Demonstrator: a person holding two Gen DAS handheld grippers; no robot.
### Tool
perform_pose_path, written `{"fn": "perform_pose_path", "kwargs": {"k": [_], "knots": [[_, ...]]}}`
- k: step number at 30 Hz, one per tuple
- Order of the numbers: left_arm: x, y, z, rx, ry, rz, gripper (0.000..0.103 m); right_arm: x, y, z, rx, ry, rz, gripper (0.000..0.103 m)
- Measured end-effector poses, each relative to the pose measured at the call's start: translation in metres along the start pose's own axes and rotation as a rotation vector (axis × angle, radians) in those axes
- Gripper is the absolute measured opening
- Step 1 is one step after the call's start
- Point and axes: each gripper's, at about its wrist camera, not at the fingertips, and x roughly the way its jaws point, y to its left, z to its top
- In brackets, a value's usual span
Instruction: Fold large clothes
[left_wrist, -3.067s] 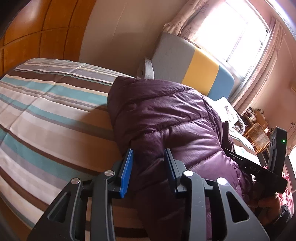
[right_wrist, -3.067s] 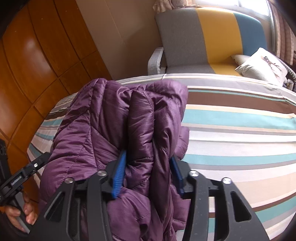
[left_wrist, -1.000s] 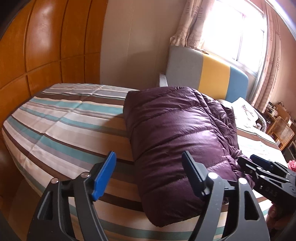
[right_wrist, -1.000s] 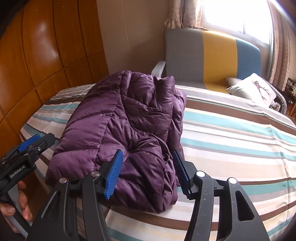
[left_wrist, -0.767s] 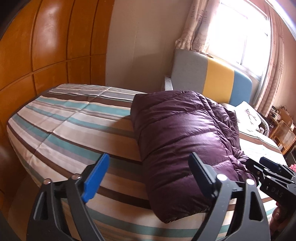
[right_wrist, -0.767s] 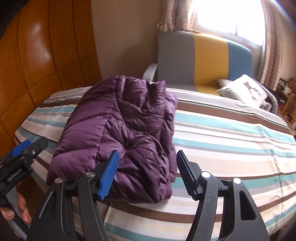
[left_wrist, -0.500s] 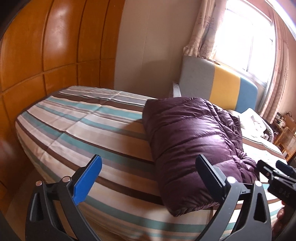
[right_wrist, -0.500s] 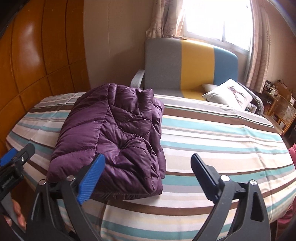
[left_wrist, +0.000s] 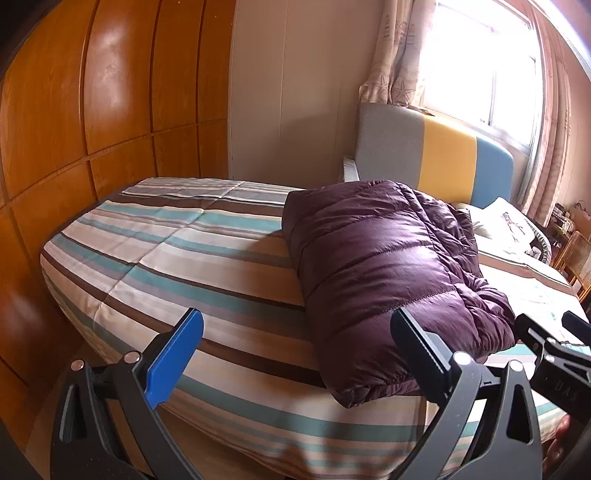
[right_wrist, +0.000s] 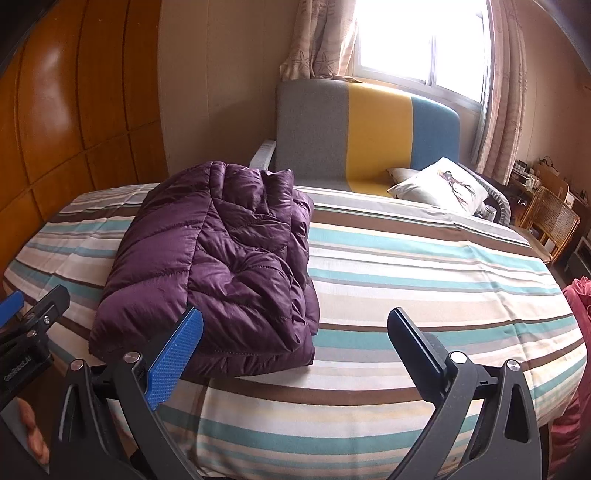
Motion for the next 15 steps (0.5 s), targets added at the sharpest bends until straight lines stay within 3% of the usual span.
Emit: {"fn": "perform_pose_path", "kwargs": {"k": [15], "knots": [[0.0019,-0.0004,-0.0007,-0.023,0.004,0.014,0.101,0.0022,0.0069,-0.0022,-0.029,-0.010,-0.011,0.100]]}}
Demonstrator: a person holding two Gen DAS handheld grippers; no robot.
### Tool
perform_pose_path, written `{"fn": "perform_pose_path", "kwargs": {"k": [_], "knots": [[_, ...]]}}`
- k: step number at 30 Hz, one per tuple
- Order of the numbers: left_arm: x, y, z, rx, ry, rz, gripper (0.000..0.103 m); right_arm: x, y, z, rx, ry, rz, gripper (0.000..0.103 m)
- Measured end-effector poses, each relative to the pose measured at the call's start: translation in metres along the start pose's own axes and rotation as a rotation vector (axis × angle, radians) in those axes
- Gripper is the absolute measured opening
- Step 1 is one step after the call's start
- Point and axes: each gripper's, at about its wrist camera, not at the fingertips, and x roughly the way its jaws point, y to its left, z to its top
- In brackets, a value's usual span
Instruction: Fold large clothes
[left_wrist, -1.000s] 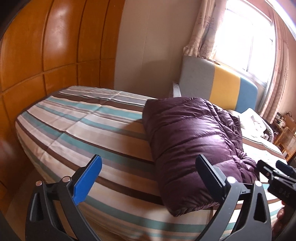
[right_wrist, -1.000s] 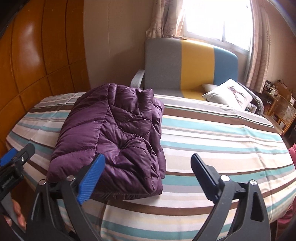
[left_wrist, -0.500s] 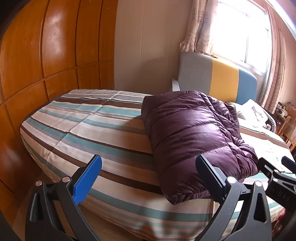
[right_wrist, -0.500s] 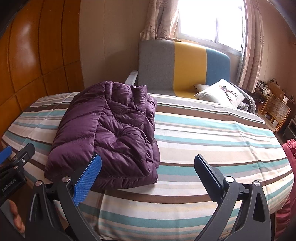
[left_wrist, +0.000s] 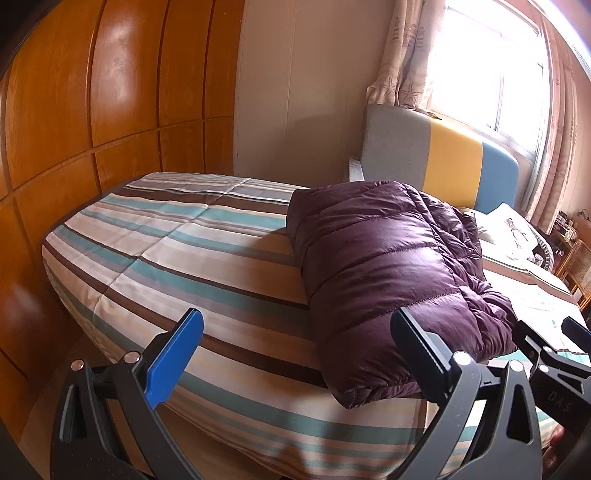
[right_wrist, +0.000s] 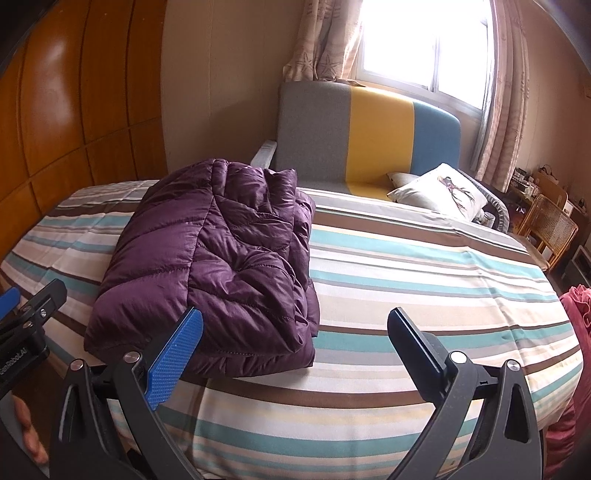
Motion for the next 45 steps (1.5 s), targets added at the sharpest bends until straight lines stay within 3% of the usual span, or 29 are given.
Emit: {"fn": "perform_pose_path", "kwargs": {"k": [45], "knots": [[-0.018,-0.015,0.000,-0.002,-0.011,0.024,0.101,-0.004,0.004,-0.002,-0.015,-0.012,0.024,0.100]]}}
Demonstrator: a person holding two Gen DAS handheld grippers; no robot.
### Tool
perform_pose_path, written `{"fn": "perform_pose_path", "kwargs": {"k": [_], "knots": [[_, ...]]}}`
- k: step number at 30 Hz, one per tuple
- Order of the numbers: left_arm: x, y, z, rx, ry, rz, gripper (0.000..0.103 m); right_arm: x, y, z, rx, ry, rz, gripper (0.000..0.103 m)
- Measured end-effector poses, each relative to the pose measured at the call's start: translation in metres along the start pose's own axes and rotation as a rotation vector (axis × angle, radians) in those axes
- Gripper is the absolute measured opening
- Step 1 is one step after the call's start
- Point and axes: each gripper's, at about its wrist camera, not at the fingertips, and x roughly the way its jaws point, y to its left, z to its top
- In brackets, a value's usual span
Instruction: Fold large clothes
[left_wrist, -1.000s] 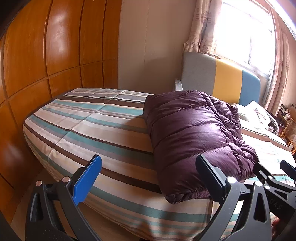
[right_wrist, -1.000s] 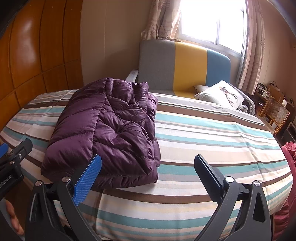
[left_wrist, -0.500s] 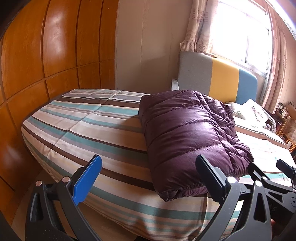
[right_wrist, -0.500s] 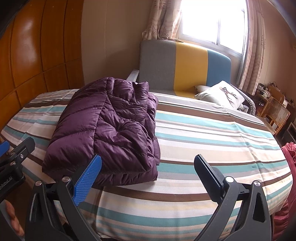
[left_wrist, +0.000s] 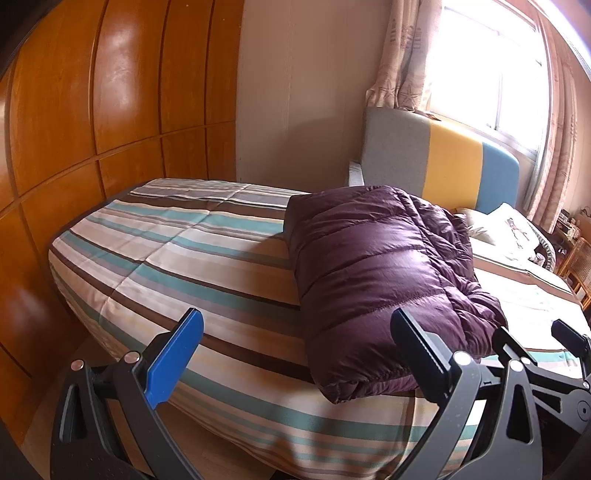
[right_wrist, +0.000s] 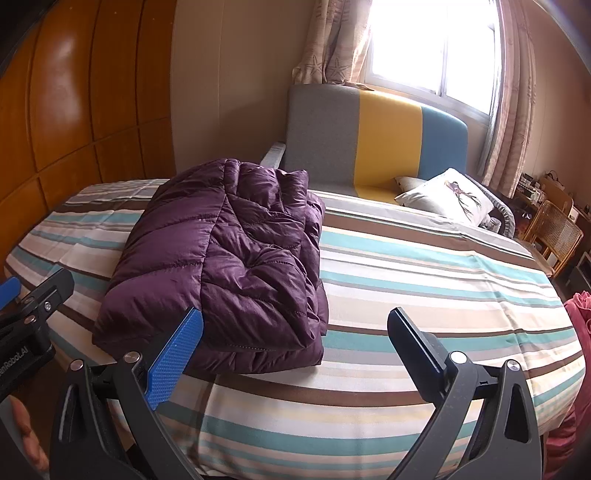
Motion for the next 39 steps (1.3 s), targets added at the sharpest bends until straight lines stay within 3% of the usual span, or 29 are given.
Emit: {"fn": "perform_pose_path", "kwargs": {"k": [39], "knots": [[0.0072,0.0079,-0.0025,-0.024,0.026,0.012,0.101,0.0046,0.0007,0.0005,0.002,0.011,0.006,0.100]]}}
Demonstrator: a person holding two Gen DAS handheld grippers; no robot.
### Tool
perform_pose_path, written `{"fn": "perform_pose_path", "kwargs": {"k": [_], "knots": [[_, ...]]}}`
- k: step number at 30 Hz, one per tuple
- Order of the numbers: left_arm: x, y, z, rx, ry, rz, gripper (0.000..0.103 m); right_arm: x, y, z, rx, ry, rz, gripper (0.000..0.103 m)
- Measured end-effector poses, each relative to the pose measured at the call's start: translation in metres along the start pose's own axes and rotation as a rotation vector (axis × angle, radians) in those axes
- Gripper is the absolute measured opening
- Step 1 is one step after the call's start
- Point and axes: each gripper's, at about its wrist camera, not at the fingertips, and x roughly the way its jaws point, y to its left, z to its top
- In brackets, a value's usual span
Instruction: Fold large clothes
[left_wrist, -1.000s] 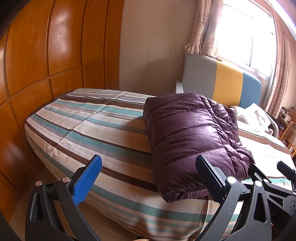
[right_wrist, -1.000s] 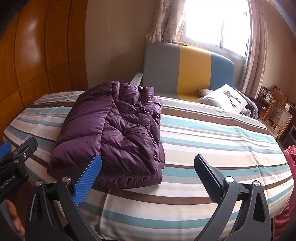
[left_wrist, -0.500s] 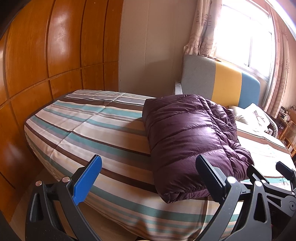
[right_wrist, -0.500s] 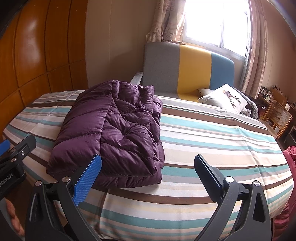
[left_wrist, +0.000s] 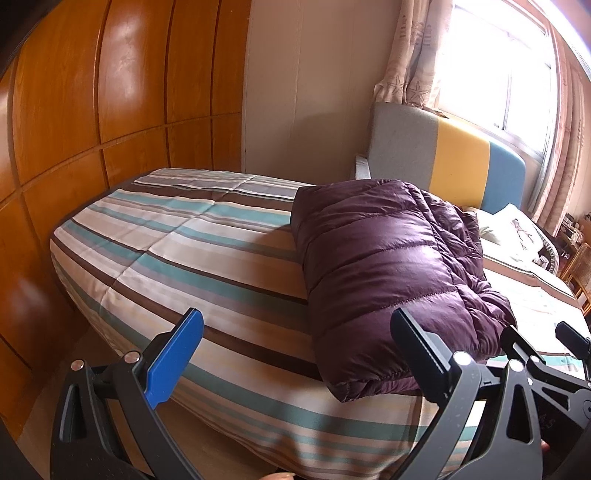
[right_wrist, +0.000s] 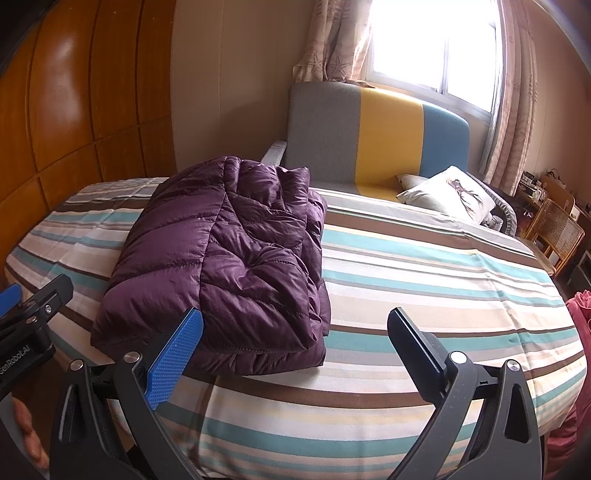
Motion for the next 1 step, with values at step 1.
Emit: {"fn": "perform_pose_path", "kwargs": {"k": [1], "knots": [[0.0007,0.0003,0.0001,-0.001,0.000,0.001,0.101,0.0008,0.0000,0.0006,0.002,0.001,0.001,0.100]]}}
